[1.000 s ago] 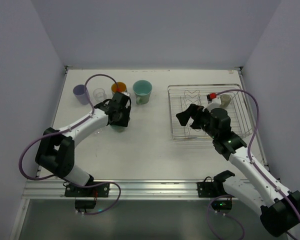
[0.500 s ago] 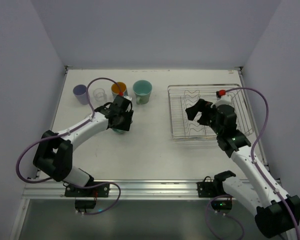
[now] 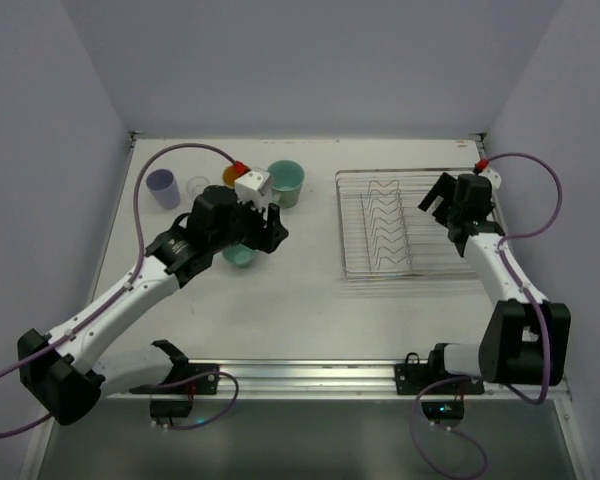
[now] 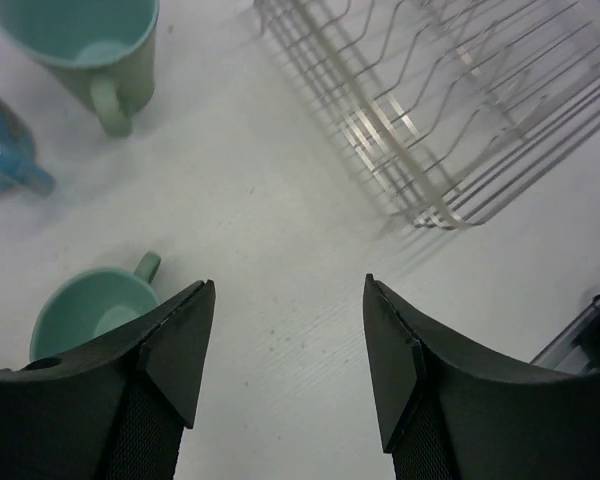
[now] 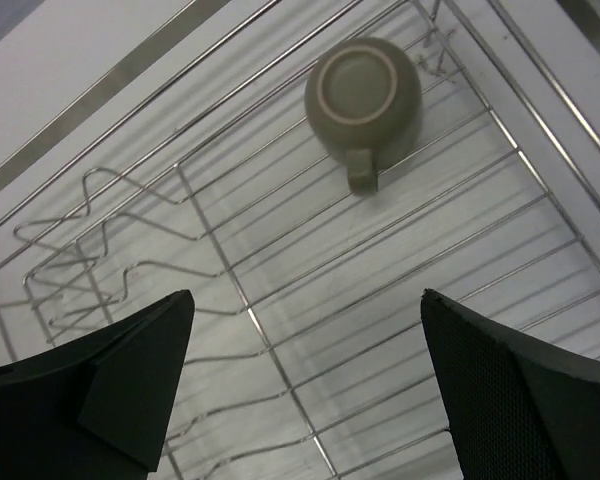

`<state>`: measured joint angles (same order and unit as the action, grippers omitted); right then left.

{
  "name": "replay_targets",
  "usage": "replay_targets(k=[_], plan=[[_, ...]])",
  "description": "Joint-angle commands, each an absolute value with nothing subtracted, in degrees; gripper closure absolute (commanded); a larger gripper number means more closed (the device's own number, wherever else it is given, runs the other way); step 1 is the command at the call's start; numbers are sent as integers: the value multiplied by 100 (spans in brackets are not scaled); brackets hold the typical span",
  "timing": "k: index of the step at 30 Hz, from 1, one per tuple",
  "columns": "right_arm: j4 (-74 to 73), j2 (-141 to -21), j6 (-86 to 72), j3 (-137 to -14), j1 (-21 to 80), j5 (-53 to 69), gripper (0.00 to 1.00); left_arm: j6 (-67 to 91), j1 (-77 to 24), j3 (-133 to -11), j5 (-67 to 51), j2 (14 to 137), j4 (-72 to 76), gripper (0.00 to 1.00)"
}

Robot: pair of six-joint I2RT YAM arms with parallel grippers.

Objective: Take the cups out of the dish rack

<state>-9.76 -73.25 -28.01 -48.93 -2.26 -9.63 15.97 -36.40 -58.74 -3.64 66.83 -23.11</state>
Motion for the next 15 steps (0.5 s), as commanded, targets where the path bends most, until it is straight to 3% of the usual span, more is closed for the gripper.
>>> replay_targets(k=[1, 6, 15], plan=[[-694, -8049, -2663, -5597, -526, -1362, 2, 1240, -3656, -5776, -993, 6039, -1443, 33], [-817, -9296, -2505, -6432, -729, -1389, 4, 1134, -3665, -5292, -976, 5397, -1117, 31], [-1318, -10125, -2215, -7365, -826, -1318, 10, 1195, -3709, -5203, -1195, 5274, -1046, 31]])
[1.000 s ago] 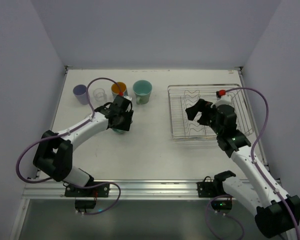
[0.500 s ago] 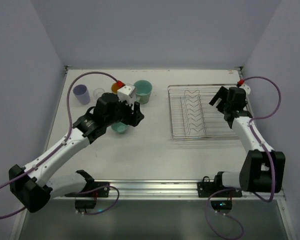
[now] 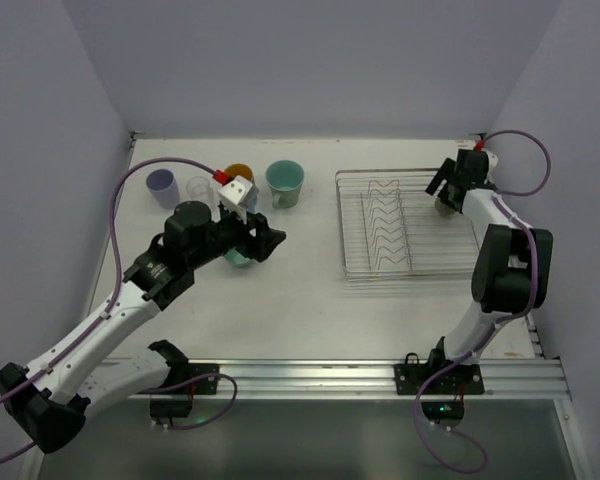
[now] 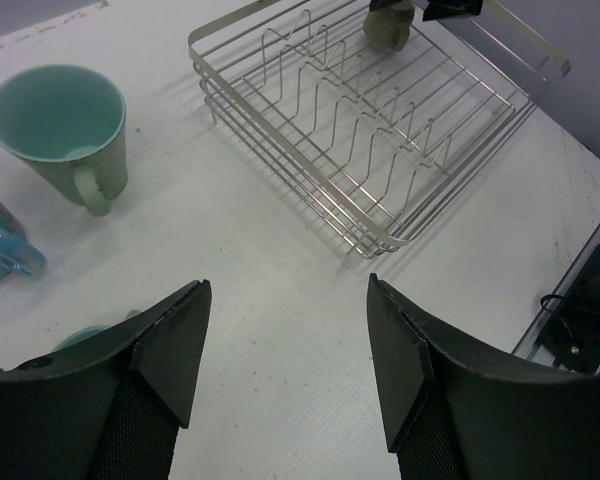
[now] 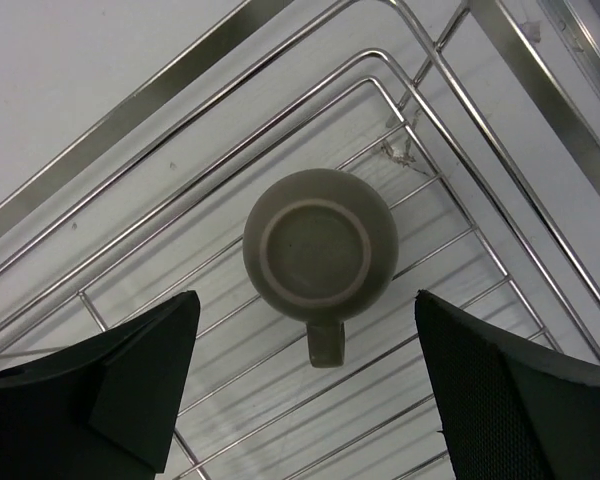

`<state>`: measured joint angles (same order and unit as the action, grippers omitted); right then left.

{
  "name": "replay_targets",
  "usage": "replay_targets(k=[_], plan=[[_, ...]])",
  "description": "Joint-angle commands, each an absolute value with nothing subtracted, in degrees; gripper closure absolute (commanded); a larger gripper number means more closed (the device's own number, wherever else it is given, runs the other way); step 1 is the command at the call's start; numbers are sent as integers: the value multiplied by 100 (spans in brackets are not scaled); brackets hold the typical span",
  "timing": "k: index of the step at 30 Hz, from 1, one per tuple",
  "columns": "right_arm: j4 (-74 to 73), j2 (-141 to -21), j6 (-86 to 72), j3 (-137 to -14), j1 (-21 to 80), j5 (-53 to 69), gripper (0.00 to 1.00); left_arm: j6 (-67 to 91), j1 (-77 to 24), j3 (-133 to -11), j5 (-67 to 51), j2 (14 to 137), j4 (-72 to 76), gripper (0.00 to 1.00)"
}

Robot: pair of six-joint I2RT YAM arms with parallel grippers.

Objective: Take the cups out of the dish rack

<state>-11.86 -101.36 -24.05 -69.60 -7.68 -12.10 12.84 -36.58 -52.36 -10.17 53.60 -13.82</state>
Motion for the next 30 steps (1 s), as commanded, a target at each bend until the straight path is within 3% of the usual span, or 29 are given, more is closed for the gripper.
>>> replay_targets(k=[1, 9, 17, 20, 24, 30], plan=[[-1423, -10169, -2189, -7426, -817, -1379, 10, 1195, -3726, -5203, -1195, 5247, -1046, 31], [-2135, -10810, -2013, -8147, -853, -1547, 11, 1187, -3788, -5168, -1222, 5124, -1002, 30], [-2461, -11197, -1828, -8507, -861, -1643, 19, 1195, -3832, -5150, -1283, 5071, -967, 30], [-2523, -11294, -1784, -8525, -861, -1652, 25, 1187, -3841, -5142, -1274, 5045, -958, 30], [-2356, -11128, -1749, -8350, -853, -1722, 52, 1186, -3858, -5133, -1266, 5054, -967, 30], [-1750, -10267, -1924, -7744, -800, -1503, 57, 1195, -3858, -5133, -1301, 5097, -949, 30]])
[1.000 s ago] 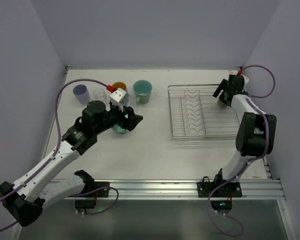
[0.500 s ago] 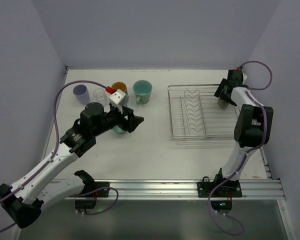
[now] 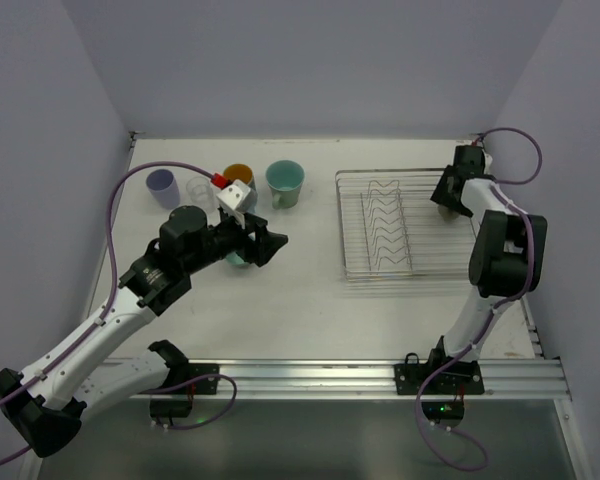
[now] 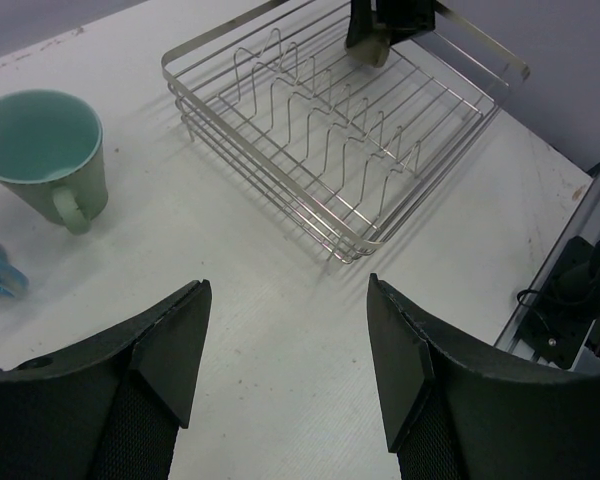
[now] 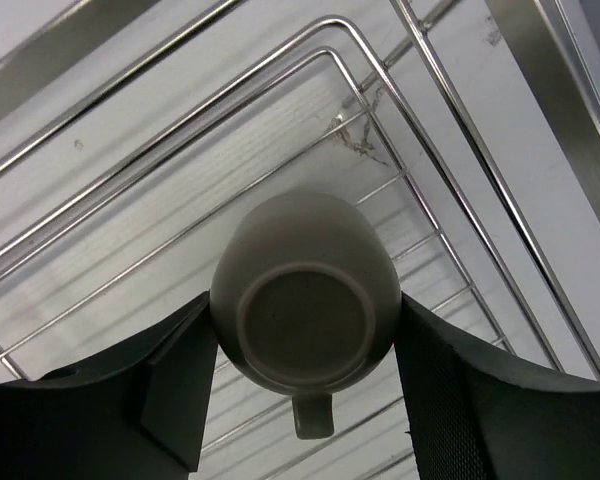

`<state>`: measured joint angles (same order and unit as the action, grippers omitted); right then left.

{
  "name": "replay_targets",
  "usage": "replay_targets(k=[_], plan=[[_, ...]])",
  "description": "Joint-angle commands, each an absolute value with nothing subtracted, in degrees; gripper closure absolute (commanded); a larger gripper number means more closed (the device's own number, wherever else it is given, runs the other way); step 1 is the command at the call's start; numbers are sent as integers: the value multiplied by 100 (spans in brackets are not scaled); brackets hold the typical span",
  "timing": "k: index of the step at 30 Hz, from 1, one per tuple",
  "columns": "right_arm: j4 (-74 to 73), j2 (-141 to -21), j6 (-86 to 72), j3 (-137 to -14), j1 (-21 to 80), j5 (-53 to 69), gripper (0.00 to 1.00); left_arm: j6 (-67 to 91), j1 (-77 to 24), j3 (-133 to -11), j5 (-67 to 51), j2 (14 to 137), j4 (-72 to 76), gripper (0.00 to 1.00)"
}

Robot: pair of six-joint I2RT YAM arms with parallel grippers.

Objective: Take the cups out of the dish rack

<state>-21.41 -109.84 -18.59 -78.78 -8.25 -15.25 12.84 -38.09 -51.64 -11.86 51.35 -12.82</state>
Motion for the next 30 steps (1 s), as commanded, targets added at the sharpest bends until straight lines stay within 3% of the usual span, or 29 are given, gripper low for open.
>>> replay_targets(k=[1, 6, 16, 22, 30], plan=[[-1714, -10135, -1951, -7621, -774, -1459, 57, 1204, -3867, -5142, -1327, 5115, -949, 30], [-1198, -9002, -2415, -6963, -554, -793, 57, 1336, -3858, -5142, -1529, 5220, -826, 30], [781, -6805, -4051, -4739, -106, 2266, 60, 2529, -3867, -5142, -2371, 5686, 95, 32], [2116, -6224, -5087, -3895, 798, 3558, 60, 3146, -4016, -5027, -2549, 6292, 1001, 32], [4101, -6064, -6512, -3130, 1142, 4403, 60, 3120, -4271, -5300, -2189, 7004, 1204, 32]])
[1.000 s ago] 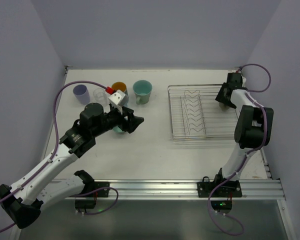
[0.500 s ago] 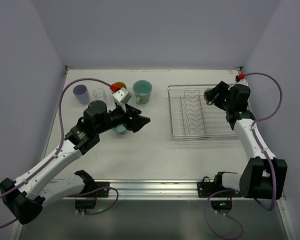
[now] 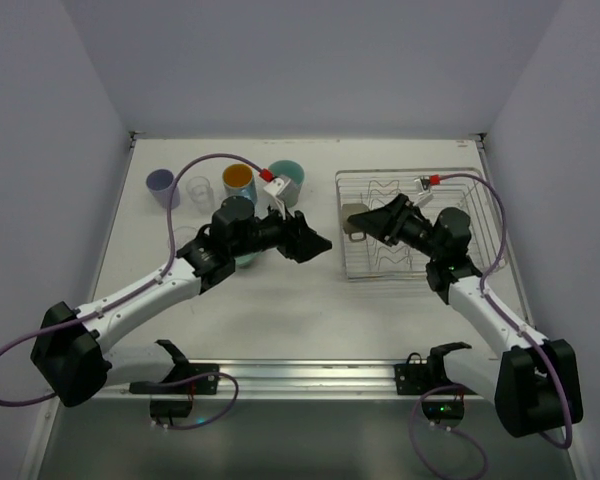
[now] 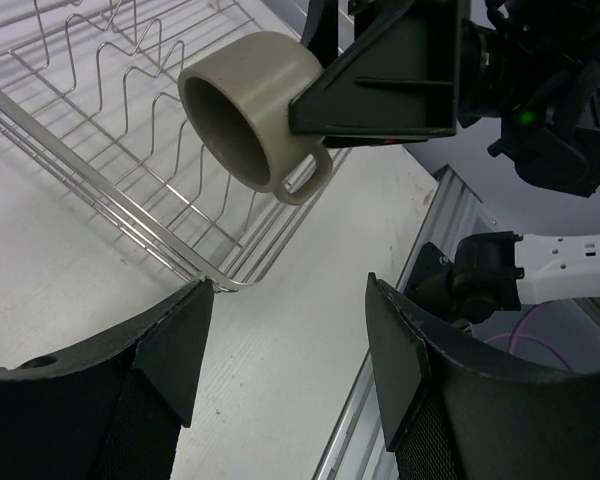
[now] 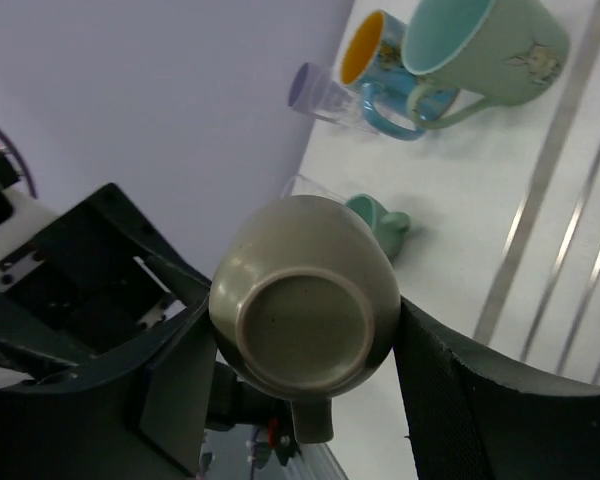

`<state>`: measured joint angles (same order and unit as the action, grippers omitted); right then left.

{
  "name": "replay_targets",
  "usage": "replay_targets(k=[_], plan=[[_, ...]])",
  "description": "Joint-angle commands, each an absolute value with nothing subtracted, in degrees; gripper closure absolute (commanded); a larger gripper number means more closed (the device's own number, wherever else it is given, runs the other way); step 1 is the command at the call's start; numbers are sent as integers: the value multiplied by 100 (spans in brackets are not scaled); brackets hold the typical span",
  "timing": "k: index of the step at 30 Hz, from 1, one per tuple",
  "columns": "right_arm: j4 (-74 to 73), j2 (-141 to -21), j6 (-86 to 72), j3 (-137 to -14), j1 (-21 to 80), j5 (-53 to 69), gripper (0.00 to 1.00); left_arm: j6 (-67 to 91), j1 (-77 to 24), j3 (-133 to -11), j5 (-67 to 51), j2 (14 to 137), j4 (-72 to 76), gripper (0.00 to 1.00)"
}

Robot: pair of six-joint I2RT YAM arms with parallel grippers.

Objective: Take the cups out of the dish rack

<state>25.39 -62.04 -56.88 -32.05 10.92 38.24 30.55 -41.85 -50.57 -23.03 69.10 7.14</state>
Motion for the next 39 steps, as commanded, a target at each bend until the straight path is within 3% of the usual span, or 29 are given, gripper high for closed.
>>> replay_targets(k=[1, 9, 20, 28, 29, 31, 32, 33, 34, 39], plan=[[4261, -6108, -6626, -3094, 1151, 4525, 60, 3077, -4280, -5352, -2119, 7066, 1222, 32], [5509, -6644, -7479, -2901, 1195, 4922, 61, 3015, -4386, -5625, -2092, 7532, 1652, 33], [5703, -6838, -7628, -2971, 1318, 5010, 61, 3023, -4395, -5809, -2153, 7866, 1978, 49], [6328, -7303, -8103, -2971, 1459, 5106, 62, 3067, -4430, -5810, -2206, 7849, 2188, 67], [6476, -7382, -8156, -2962, 1468, 5106, 62, 3059, -4430, -5810, -2180, 7849, 2188, 77], [6652, -7453, -8287, -2962, 1485, 5133, 62, 3059, -4447, -5818, -2136, 7831, 2145, 86], [6662, -7488, -8305, -2962, 1494, 5133, 62, 3032, -4447, -5810, -2101, 7814, 2127, 97], [6671, -7497, -8314, -2962, 1503, 5133, 62, 3015, -4456, -5810, -2031, 7805, 2066, 100], [6662, -7497, -8306, -2962, 1503, 5133, 61, 2989, -4447, -5810, -1995, 7735, 2013, 100], [6522, -7410, -8209, -2892, 1503, 5098, 14, 2664, -4447, -5836, -1381, 7358, 1304, 100]])
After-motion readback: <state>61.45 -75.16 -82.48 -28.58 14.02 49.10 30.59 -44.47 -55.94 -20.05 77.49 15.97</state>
